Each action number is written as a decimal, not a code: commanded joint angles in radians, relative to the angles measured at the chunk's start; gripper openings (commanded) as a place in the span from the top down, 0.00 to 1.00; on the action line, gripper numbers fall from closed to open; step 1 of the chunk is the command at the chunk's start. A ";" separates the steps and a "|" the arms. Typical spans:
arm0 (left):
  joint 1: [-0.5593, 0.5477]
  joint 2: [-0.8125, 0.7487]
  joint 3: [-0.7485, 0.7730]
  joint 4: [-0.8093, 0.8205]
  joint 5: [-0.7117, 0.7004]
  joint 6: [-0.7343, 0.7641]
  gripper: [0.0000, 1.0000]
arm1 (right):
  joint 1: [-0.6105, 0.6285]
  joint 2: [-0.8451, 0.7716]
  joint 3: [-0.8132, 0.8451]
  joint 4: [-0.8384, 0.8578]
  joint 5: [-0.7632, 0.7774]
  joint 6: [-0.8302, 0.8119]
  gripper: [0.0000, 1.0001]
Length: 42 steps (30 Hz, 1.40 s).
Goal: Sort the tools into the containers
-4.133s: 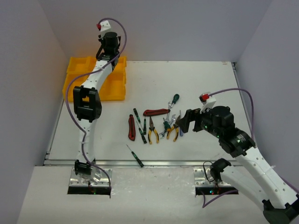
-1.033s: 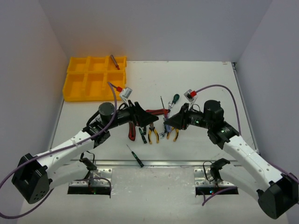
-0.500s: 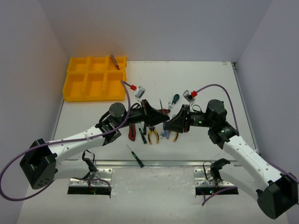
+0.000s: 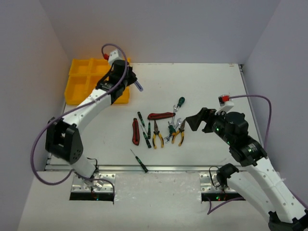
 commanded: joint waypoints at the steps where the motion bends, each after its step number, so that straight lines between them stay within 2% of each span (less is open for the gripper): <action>1: 0.153 0.165 0.257 -0.122 -0.186 0.058 1.00 | 0.001 -0.037 -0.003 -0.054 0.117 -0.045 0.01; 3: 0.231 0.355 0.480 -0.166 -0.201 0.083 1.00 | 0.001 -0.036 -0.006 -0.064 0.078 -0.053 0.01; 4: 0.252 0.370 0.568 -0.170 -0.202 0.096 1.00 | 0.001 -0.033 -0.009 -0.067 0.059 -0.056 0.01; 6: 0.282 0.548 0.773 -0.170 -0.224 0.162 1.00 | 0.001 -0.024 -0.018 -0.068 0.009 -0.081 0.01; 8: 0.285 0.667 0.846 -0.094 -0.270 0.268 1.00 | 0.002 -0.029 -0.023 -0.091 0.014 -0.090 0.01; 10: 0.295 0.753 0.942 -0.065 -0.290 0.291 1.00 | 0.001 -0.048 -0.044 -0.088 0.033 -0.098 0.01; 12: 0.306 0.814 0.972 -0.018 -0.275 0.300 1.00 | 0.001 -0.065 -0.060 -0.081 0.038 -0.104 0.01; 16: 0.308 0.836 0.888 0.153 -0.233 0.302 1.00 | 0.002 -0.076 -0.064 -0.081 0.042 -0.140 0.01; 21: 0.311 0.914 0.978 0.110 -0.210 0.276 1.00 | 0.001 -0.079 -0.062 -0.094 0.056 -0.155 0.01; 25: 0.313 0.911 0.972 0.083 -0.186 0.248 0.97 | 0.002 -0.067 -0.066 -0.081 0.047 -0.149 0.01; 26: 0.314 0.905 0.968 0.073 -0.180 0.242 0.92 | 0.001 -0.061 -0.065 -0.080 0.047 -0.147 0.01; 30: 0.314 0.828 0.915 0.037 -0.139 0.199 0.44 | 0.001 -0.010 -0.055 -0.075 0.039 -0.144 0.01; 31: 0.314 0.805 0.902 0.027 -0.129 0.189 0.34 | 0.001 0.007 -0.049 -0.075 0.037 -0.147 0.01; 32: 0.314 0.804 0.899 0.026 -0.128 0.180 0.34 | 0.002 0.021 -0.049 -0.079 0.037 -0.147 0.01; 33: 0.314 0.763 0.901 -0.003 -0.115 0.163 0.24 | 0.002 0.051 -0.022 -0.092 0.041 -0.168 0.01; 37: 0.312 0.597 0.888 -0.083 -0.077 0.152 0.07 | 0.002 0.137 0.025 -0.127 0.085 -0.165 0.01; 38: 0.312 0.489 0.869 -0.116 -0.065 0.152 0.02 | 0.002 0.169 0.038 -0.123 0.068 -0.156 0.01; 41: 0.312 0.252 0.742 -0.213 0.020 0.123 0.00 | 0.002 0.254 0.056 -0.051 -0.069 -0.115 0.01; 42: 0.312 0.136 0.632 -0.214 0.075 0.110 0.00 | 0.001 0.297 0.058 -0.033 -0.108 -0.095 0.01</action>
